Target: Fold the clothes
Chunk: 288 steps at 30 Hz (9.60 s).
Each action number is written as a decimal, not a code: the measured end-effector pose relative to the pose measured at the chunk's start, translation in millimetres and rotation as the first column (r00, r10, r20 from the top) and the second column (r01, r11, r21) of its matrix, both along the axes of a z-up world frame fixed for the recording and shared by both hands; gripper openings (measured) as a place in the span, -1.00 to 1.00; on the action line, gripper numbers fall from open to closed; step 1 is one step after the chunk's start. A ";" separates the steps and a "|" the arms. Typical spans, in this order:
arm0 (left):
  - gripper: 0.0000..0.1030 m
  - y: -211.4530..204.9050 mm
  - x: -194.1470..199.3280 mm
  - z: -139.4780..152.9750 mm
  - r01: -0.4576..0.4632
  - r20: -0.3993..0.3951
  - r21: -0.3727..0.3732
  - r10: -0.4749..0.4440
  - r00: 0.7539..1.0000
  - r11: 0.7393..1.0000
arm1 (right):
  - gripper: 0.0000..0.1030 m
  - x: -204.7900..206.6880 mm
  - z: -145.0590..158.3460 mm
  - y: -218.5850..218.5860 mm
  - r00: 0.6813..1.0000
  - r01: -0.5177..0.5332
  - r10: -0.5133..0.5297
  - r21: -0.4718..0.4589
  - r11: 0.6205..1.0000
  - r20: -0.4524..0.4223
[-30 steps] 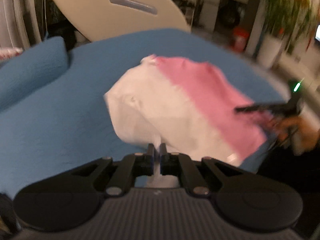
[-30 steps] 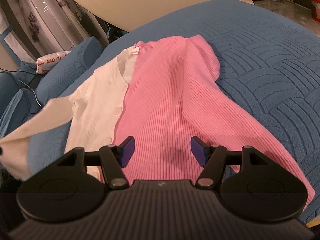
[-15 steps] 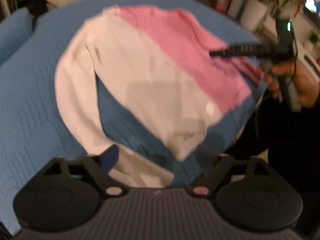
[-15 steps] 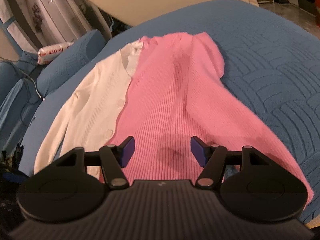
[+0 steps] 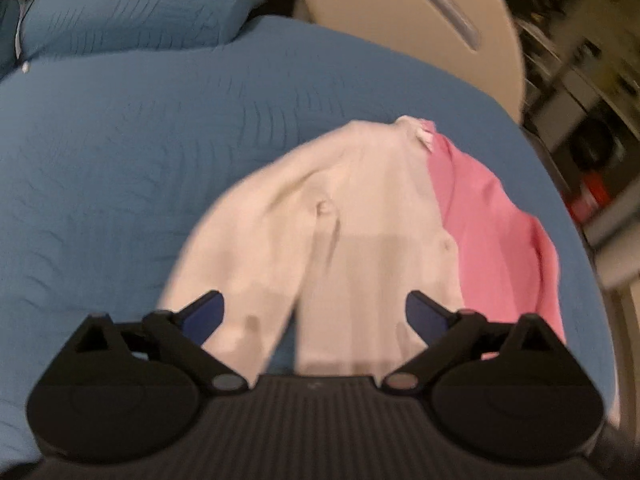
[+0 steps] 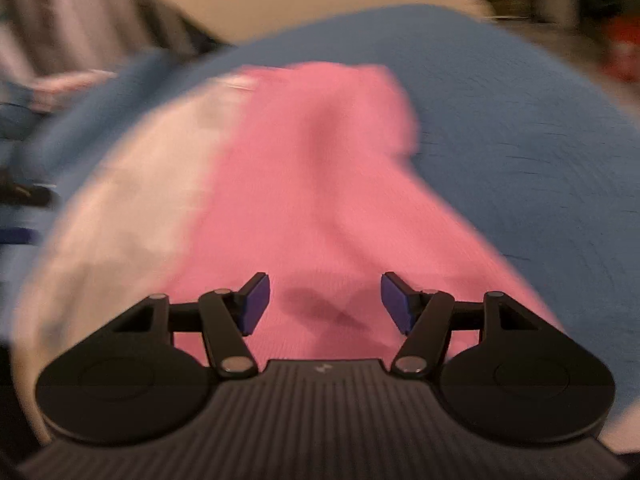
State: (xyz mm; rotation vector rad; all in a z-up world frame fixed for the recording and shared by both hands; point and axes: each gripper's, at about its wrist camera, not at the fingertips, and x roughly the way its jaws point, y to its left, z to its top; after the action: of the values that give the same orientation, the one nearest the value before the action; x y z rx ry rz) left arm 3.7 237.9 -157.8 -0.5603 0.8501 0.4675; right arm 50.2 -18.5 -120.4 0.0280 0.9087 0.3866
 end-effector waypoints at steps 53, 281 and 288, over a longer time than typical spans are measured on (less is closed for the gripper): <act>1.00 -55.2 53.3 -46.2 0.131 -0.149 0.287 -0.091 0.985 0.949 | -0.46 191.6 32.4 462.8 0.864 -0.433 0.269 -0.357 0.828 -0.425; 1.00 81.8 -13.2 12.4 -0.196 0.096 0.148 0.184 0.978 0.969 | -0.15 -74.2 16.4 15.0 0.926 0.378 -0.338 0.374 0.847 -0.171; 1.00 10.7 17.9 8.8 0.110 0.046 0.329 -0.132 0.990 0.938 | -0.16 -106.3 36.9 101.9 0.894 -0.277 0.322 -0.179 0.944 0.313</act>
State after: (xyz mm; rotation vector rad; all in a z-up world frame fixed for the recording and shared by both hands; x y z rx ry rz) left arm 21.6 248.6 -148.9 -0.2159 0.7184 0.4616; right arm -56.1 83.3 -83.5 -0.2957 0.5921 0.5996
